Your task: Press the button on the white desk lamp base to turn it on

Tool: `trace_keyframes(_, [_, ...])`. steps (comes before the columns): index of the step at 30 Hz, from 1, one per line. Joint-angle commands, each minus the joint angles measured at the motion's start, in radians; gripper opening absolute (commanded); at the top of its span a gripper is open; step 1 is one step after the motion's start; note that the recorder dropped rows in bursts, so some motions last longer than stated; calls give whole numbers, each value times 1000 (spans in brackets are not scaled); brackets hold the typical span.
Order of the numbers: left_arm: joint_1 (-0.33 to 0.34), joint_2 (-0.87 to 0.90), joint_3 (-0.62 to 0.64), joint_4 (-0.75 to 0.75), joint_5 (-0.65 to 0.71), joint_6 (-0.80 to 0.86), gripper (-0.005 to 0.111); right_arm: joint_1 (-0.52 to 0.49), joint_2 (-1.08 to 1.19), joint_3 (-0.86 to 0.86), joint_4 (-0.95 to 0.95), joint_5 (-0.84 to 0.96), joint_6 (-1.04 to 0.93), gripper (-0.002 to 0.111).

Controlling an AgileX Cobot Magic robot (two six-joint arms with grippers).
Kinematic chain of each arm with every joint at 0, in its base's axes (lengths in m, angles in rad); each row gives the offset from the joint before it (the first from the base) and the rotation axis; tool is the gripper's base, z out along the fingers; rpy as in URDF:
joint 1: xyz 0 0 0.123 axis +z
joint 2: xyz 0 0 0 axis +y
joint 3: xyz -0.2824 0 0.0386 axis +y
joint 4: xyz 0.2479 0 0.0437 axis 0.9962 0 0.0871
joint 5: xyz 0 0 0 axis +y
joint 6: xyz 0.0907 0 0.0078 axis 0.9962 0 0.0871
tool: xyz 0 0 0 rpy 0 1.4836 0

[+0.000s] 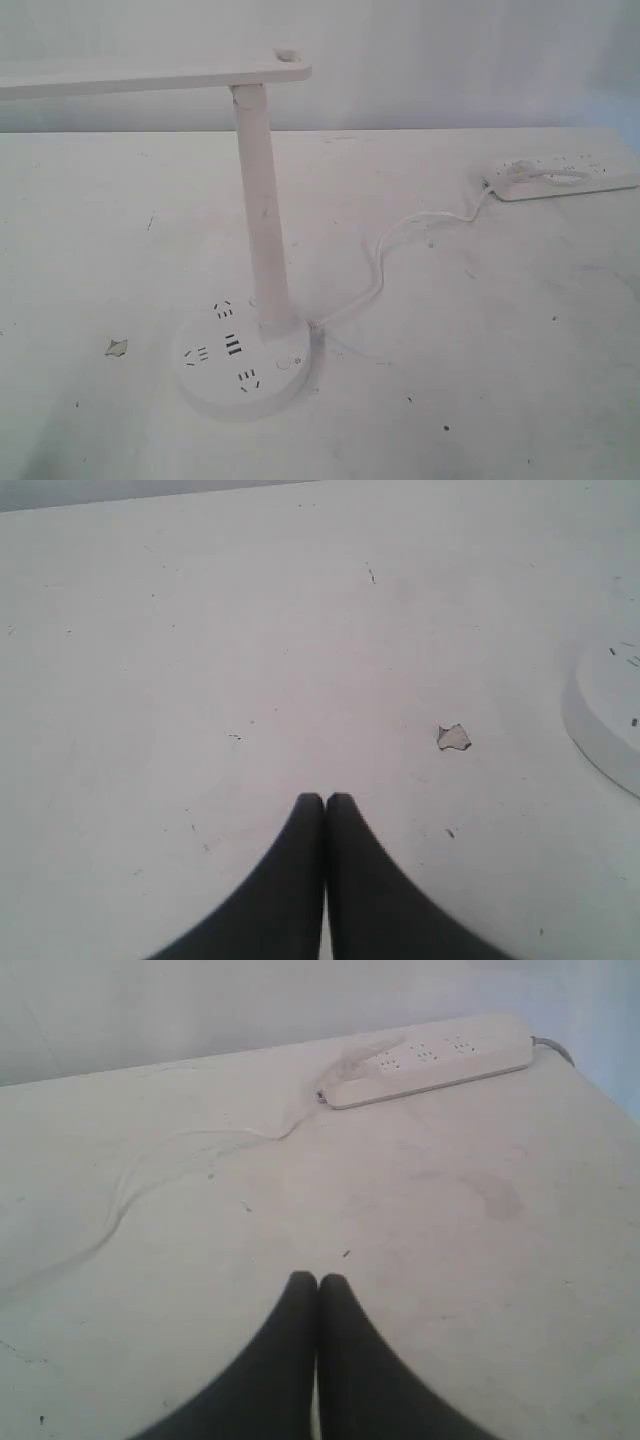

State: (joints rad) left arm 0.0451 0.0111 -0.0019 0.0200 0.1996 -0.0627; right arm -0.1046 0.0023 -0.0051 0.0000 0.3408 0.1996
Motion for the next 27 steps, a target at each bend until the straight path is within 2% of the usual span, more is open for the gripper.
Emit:
trace_keyframes(1, [2,1,2,-4,-1,0,0,4,-2,5,-51,-50,-72,0])
trace_keyframes(10, [2,1,2,-4,-1,0,0,4,-2,5,-51,-117,-91,0])
trace_keyframes(15, [2,1,2,-4,-1,0,0,4,-2,5,-26,-498,-53,0])
trace_keyframes(20, [2,1,2,-4,-1,0,0,4,-2,5,-26,-720,-53,0])
trace_keyframes(24, [2,1,2,-4,-1,0,0,4,-2,5,227,-949,69,0])
trace_keyframes(26, [2,1,2,-4,-1,0,0,4,-2,5,251,-1050,159,0])
trace_keyframes(27, [2,1,2,-4,-1,0,0,4,-2,5,238,-1087,267,0])
